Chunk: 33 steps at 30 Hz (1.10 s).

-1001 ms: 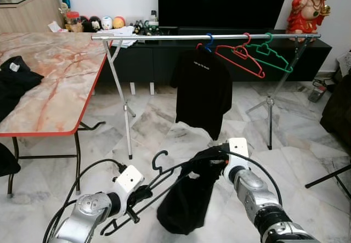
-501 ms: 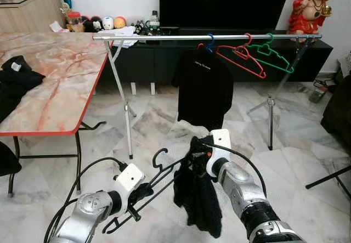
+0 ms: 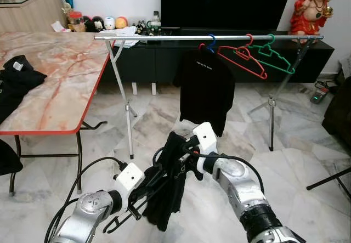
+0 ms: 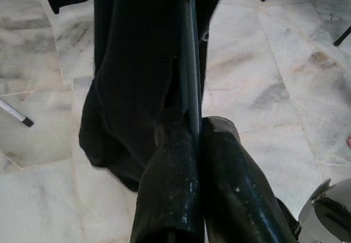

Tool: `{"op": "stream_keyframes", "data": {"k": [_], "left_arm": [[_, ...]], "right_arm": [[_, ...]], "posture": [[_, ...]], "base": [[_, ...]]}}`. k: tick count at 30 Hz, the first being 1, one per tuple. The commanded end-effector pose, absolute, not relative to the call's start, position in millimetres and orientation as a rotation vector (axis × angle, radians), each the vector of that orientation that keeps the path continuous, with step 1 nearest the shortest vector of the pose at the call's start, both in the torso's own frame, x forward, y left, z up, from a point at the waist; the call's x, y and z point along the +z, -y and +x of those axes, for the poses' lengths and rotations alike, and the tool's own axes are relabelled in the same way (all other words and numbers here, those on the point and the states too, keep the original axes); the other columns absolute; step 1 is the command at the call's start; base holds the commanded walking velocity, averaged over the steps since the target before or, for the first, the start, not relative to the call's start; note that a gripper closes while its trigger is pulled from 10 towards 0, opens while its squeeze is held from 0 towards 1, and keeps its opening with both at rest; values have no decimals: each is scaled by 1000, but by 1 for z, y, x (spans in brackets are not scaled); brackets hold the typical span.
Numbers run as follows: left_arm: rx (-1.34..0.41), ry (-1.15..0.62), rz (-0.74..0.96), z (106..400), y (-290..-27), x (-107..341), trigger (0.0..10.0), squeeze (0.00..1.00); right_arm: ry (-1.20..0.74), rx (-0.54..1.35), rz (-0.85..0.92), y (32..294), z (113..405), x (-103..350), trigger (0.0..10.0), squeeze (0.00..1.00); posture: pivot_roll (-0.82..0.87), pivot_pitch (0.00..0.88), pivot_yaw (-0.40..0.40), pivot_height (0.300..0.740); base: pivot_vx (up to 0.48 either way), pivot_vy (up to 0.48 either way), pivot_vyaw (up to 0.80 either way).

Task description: Hang hanger

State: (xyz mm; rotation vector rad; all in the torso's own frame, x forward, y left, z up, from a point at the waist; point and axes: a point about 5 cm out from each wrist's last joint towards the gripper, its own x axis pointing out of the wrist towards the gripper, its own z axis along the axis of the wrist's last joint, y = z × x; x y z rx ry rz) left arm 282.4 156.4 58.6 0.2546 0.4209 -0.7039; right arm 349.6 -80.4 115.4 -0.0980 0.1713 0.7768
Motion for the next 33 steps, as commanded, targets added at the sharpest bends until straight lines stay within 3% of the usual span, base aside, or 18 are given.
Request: {"op": "stream_keyframes", "data": {"k": [1,5,13,18,27,33], "left_arm": [[-703,-402,265,285,-157,62,10000,0],[-698,-402,266,284,-158,61,10000,0],[-702,-396,265,285,-157,61,10000,0],[-704,-387,253,287,-155,62,10000,0],[-677,-363,210,288,-158,65,10000,0],[-674,-356,191,289,-157,66,10000,0]], "right_arm": [[-173,750,-162,86,353,115,10000,0],[-208,678,-312,105,354,105,10000,0],[-139,686,-456,116,356,113,10000,0],[-95,778,-425,116,354,118,10000,0],[-96,949,-196,120,346,124,10000,0],[-32,1272,-65,96,310,127,10000,0]], "posture": [[70,35,-27,740],[72,35,-28,740],[67,35,-23,740],[66,33,-21,740],[70,35,-23,740],[61,42,-15,740]], "base": [[0,0,0],[0,0,0],[0,0,0],[0,0,0],[0,0,0],[0,0,0]]}}
